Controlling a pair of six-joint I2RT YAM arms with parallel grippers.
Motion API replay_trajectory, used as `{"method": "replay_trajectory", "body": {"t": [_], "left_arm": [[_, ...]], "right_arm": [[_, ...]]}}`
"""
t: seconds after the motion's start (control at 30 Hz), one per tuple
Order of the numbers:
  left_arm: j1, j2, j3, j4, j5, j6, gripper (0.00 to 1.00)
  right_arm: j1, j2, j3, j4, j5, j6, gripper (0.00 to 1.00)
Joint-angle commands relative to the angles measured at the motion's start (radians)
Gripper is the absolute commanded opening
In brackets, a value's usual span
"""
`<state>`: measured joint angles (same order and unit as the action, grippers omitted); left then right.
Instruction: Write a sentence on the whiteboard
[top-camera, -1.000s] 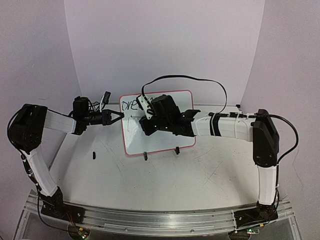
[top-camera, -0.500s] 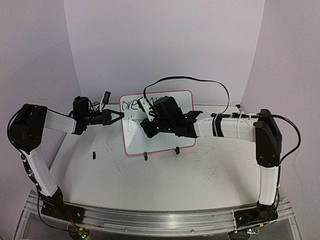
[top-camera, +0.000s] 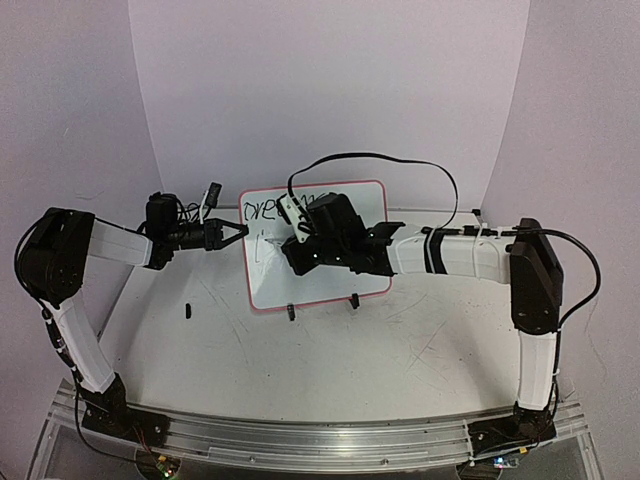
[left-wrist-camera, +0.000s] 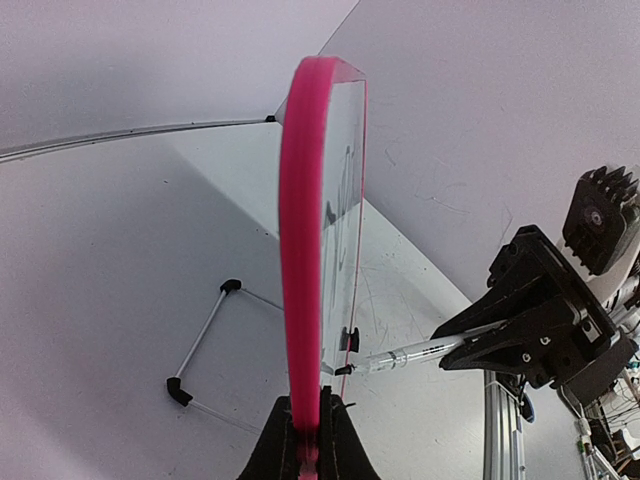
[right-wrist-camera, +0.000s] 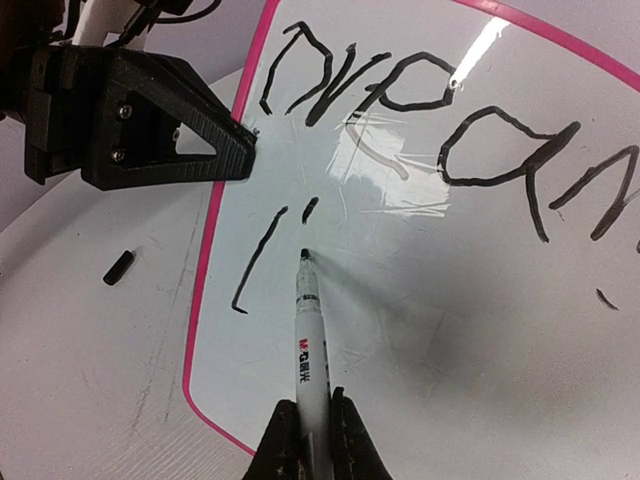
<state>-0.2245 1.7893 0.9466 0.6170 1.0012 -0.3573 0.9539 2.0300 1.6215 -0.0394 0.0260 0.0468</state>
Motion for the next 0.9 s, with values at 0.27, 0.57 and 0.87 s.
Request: {"method": "replay_trajectory", "body": {"t": [0.27,0.57,0.87], "left_arm": [[-0.005,0.009,0.042,-0.004,-0.036,0.052,0.00],[-0.005,0.006,0.041,-0.005,-0.037,0.054,0.00],[-0.006,0.009,0.043,-0.005,-0.036,0.055,0.00]], "right_arm": [[0.006,0.001,-0.037,0.013,-0.009,0.040,0.00],[0.008,0.000,-0.065,0.010,-0.013,0.055,0.00],[0.017,-0.008,-0.087,0.007,-0.018,0.067,0.00]]}}
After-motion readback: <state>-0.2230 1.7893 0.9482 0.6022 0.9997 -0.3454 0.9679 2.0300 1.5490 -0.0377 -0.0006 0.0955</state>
